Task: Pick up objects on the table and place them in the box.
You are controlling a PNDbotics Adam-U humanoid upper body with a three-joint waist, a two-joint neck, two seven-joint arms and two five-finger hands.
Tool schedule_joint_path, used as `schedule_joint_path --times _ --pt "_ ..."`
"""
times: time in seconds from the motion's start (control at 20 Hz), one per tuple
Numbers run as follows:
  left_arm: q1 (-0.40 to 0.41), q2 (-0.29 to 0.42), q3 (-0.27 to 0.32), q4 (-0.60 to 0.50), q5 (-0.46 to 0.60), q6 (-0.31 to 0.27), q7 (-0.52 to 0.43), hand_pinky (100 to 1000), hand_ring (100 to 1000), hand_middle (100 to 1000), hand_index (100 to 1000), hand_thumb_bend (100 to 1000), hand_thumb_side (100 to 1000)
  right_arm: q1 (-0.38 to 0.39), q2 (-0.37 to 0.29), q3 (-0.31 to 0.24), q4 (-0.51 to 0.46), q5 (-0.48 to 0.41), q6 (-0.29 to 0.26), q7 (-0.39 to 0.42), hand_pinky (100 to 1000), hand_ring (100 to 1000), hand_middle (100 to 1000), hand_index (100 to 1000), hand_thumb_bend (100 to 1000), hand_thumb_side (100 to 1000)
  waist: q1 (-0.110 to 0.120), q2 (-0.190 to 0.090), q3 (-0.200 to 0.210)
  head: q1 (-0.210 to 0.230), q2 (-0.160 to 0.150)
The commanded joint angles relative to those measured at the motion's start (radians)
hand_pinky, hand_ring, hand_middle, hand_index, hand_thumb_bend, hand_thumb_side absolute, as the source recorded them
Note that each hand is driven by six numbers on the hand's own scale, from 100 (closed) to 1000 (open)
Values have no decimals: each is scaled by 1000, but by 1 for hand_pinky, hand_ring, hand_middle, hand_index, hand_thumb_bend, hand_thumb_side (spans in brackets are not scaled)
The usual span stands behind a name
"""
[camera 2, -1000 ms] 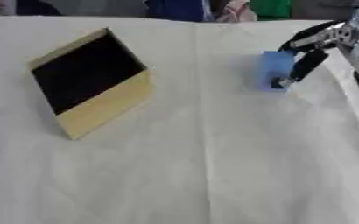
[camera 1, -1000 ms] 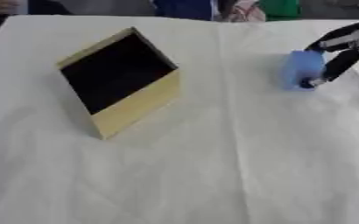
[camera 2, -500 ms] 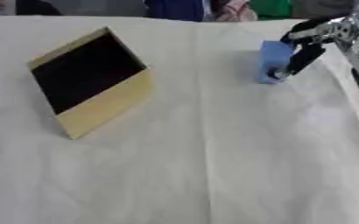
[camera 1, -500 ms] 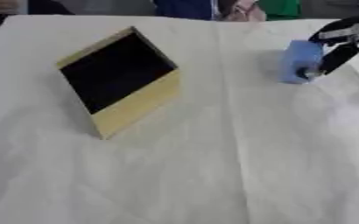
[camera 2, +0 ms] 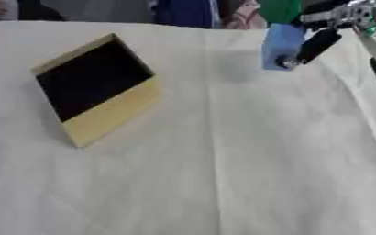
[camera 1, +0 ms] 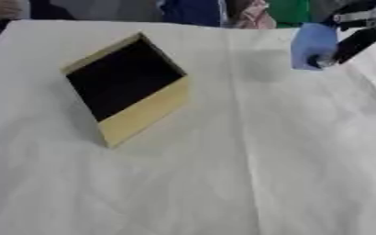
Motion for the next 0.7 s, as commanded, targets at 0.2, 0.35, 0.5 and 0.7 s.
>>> schedule_joint_path --times 0.2,0.35,0.5,0.7 --pt "-16 29 9 -16 5 -2 0 674 612 630 868 100 874 -82 39 15 -64 -20 6 27 913 909 773 835 100 515 1 -41 2 -18 13" --pt "-19 28 6 -16 9 -3 -1 674 613 630 867 100 874 -119 98 31 -60 -16 0 40 912 909 772 836 100 514 3 -49 4 -40 30" --pt "-24 25 3 -16 13 -3 -3 674 613 630 867 100 874 -147 168 39 -52 -11 -7 47 908 906 769 838 100 513 6 -56 5 -52 47" --pt "-33 19 -3 -16 20 -3 -10 674 614 631 867 100 874 -171 270 41 -34 -4 -10 49 904 905 767 844 100 526 10 -62 12 -55 63"
